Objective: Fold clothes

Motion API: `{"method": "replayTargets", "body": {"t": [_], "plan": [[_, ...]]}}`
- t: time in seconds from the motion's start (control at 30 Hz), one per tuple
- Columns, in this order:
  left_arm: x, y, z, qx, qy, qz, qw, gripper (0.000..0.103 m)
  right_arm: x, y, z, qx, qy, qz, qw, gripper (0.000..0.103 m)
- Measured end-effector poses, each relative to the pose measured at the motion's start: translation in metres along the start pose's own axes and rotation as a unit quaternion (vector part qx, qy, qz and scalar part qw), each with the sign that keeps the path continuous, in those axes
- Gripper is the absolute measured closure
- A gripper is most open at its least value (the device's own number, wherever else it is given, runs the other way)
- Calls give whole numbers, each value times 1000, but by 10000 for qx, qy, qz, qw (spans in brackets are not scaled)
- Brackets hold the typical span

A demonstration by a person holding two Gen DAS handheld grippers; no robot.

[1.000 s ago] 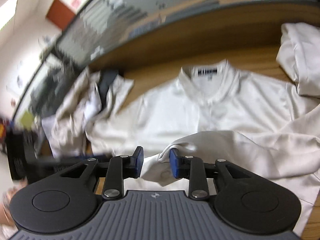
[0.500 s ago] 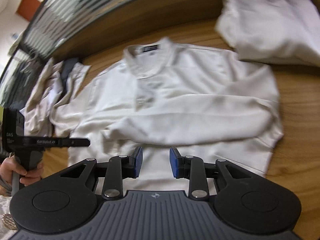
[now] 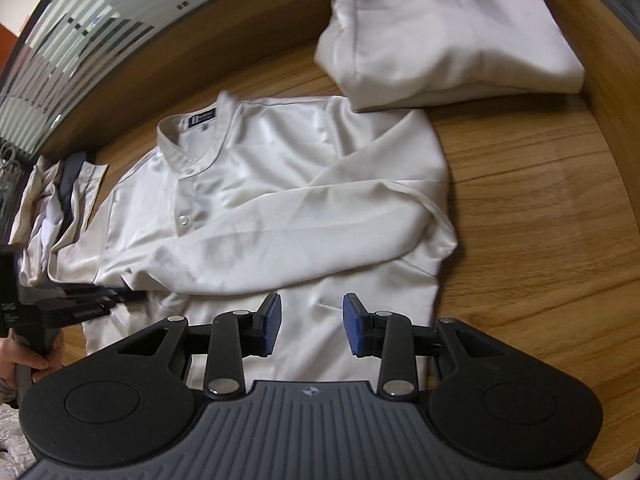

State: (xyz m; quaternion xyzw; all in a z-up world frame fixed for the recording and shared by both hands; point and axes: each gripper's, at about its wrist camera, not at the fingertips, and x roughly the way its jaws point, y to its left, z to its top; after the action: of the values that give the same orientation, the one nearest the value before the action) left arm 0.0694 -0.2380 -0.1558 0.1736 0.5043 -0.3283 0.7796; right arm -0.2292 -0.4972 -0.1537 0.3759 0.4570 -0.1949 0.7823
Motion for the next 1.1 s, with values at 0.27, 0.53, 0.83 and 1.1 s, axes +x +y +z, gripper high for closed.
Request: {"method": "replayTargets", "body": {"t": [0.27,0.53,0.83,1.1], "plan": [[-70,-5,29,1519,-1403,942,9738,93,5,-11,1,62,5,-63,10000,64],[-52,-3,-16,2367,-566,384,9692,79,18,-3,2,-177,230,-46,9996,64],[-40,15,-58,1250,117,-125,9920,50,27,5,12,-475,353,-111,9982,61],[-33,77,-43,-1218,-31,-796,9893,47,43,23,35,-1194,435,-253,9916,61]]}}
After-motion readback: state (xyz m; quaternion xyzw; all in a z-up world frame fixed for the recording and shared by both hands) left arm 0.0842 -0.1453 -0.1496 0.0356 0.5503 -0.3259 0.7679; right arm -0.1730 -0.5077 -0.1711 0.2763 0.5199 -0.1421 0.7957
